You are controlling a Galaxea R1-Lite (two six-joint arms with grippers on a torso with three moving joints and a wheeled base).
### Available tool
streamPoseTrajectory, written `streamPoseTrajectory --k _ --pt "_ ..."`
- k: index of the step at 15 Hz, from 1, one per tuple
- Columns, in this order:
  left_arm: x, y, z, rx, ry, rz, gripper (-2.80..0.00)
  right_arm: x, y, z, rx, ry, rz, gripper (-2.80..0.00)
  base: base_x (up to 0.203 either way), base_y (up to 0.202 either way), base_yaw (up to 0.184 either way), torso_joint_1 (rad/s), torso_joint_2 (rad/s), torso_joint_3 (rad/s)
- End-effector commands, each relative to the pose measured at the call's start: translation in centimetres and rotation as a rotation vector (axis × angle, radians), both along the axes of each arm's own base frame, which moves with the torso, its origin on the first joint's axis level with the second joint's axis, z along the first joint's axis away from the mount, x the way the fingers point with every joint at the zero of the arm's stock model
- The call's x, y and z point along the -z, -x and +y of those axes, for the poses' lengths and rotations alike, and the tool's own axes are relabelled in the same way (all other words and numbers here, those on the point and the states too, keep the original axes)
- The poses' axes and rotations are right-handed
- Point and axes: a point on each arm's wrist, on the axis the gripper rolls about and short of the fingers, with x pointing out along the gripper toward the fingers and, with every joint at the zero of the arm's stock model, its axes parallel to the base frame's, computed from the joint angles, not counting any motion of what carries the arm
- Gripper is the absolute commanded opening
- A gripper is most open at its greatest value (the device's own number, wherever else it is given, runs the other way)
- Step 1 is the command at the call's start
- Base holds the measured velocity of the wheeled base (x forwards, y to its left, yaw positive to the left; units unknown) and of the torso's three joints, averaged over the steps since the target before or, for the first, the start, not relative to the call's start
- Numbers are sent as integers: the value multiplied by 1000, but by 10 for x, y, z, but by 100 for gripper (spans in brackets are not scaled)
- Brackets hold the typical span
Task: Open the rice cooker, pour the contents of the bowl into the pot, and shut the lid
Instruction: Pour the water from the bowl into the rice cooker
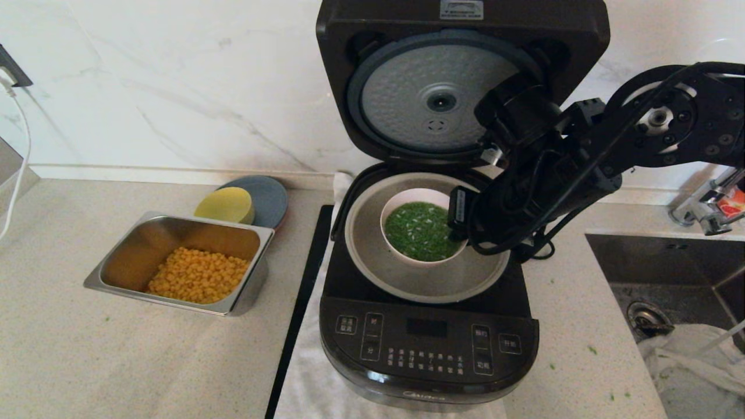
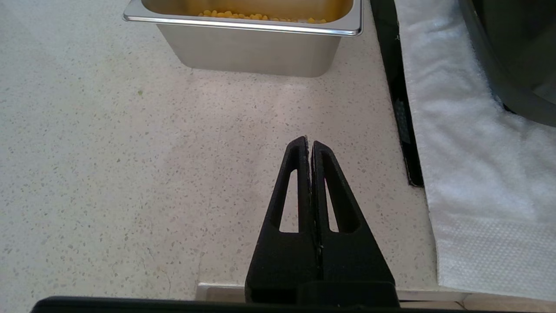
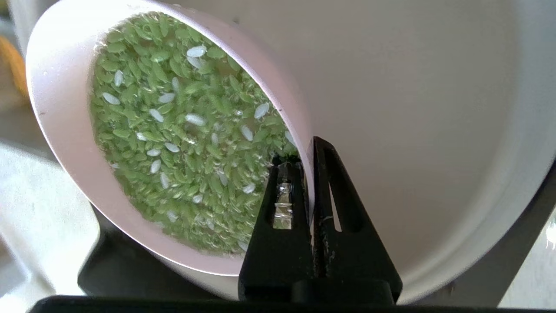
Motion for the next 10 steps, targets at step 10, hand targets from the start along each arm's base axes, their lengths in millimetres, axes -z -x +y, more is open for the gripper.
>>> streamPoseTrajectory --k 10 --pt "0 0 0 0 0 -1 -280 -5 3 1 90 166 -274 -280 0 0 0 0 0 0"
